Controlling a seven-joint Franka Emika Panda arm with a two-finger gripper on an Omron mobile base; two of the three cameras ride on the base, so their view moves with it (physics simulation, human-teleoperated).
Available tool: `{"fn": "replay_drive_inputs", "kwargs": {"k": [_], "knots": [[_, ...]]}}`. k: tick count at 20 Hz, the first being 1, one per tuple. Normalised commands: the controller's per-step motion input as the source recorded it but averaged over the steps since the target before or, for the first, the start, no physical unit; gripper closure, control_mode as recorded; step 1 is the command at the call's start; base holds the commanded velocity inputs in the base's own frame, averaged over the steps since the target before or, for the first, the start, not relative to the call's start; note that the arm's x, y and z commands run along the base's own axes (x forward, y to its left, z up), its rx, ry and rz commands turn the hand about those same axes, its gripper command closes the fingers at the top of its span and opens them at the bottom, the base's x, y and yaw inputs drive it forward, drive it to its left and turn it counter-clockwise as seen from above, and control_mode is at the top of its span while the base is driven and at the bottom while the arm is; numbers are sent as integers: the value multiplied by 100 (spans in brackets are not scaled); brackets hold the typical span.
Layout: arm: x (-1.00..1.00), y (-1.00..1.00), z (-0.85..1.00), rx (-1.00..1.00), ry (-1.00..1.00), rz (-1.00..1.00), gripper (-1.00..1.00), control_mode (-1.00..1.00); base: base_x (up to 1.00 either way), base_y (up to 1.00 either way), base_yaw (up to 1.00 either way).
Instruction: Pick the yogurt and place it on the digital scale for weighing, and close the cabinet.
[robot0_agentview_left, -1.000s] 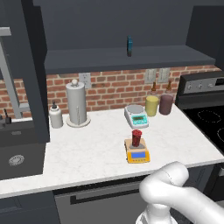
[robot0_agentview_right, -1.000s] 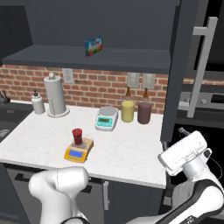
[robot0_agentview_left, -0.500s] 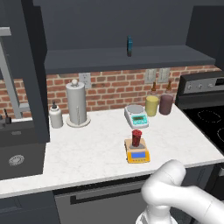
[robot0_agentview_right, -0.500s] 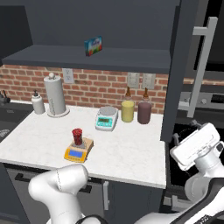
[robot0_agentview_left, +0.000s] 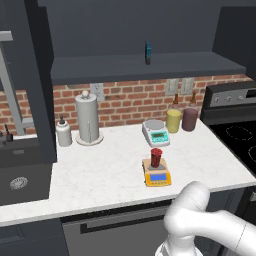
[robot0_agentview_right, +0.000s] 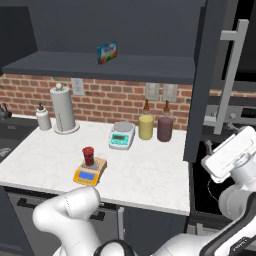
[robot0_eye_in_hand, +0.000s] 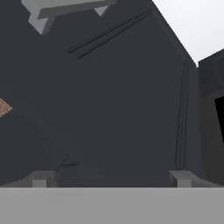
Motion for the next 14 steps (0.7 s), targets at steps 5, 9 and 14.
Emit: {"fn": "replay_drive_inputs", "kwargs": {"k": [5,9,14], "knots": [[-11,15,42,-10,-19,0,-100,-100,0,0,0],[-26,35,46,-21,-27,0,-100,-100,0,0,0],[-22,36,54,-24,-31,0,-100,-100,0,0,0]]}}
